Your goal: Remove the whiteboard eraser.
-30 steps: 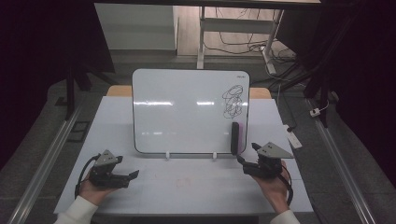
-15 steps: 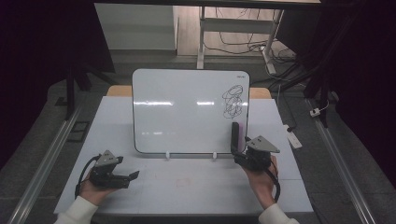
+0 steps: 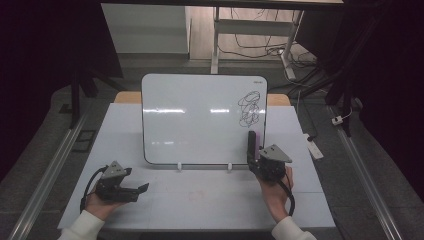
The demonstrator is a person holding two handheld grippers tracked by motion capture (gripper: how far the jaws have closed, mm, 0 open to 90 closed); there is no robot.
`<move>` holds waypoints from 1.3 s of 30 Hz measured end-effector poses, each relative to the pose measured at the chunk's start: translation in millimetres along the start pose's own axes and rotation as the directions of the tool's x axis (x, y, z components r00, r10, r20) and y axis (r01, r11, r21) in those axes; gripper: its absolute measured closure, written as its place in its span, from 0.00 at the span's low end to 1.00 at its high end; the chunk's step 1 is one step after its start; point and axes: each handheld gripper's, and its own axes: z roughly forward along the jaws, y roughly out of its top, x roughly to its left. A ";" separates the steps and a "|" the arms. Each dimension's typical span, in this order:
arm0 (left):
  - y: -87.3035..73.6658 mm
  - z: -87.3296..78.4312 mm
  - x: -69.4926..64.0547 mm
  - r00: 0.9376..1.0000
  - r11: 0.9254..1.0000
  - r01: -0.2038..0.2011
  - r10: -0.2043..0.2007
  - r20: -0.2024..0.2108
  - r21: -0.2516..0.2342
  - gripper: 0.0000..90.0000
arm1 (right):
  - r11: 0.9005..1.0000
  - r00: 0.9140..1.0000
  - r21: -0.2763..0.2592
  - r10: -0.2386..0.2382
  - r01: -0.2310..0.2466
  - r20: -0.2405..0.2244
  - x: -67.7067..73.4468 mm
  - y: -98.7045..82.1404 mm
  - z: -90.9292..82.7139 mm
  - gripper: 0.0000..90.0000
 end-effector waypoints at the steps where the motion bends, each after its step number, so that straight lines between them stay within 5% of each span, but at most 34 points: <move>1: 0.0 -0.1 0.0 1.000 1.000 0.000 0.000 0.000 -0.001 0.13 | 1.000 1.000 0.000 0.001 -0.001 0.005 0.5 0.1 0.0 0.60; 9: -0.3 0.1 0.2 1.000 1.000 0.000 0.000 0.000 0.000 0.13 | 1.000 0.999 0.010 0.005 -0.006 0.052 2.9 2.4 -3.3 0.71; 15: -0.7 -0.2 0.9 1.000 1.000 0.001 -0.001 -0.004 0.001 0.13 | 1.000 0.999 0.006 0.003 -0.004 0.045 -0.1 1.9 -7.2 0.73; 19: -0.8 0.0 1.2 1.000 1.000 0.003 -0.003 -0.002 0.002 0.13 | 0.999 0.999 -0.039 -0.007 0.009 0.048 -2.5 5.3 -16.2 0.73; 29: -0.1 1.4 0.0 1.000 1.000 0.004 -0.004 0.000 0.011 0.14 | 0.998 0.997 -0.057 -0.026 0.022 -0.071 -0.6 1.7 -31.8 0.73; 39: 1.8 1.4 -0.9 1.000 1.000 0.016 -0.017 0.018 0.014 0.14 | 0.994 0.984 -0.082 -0.087 0.075 -0.154 14.0 -5.4 -36.5 0.73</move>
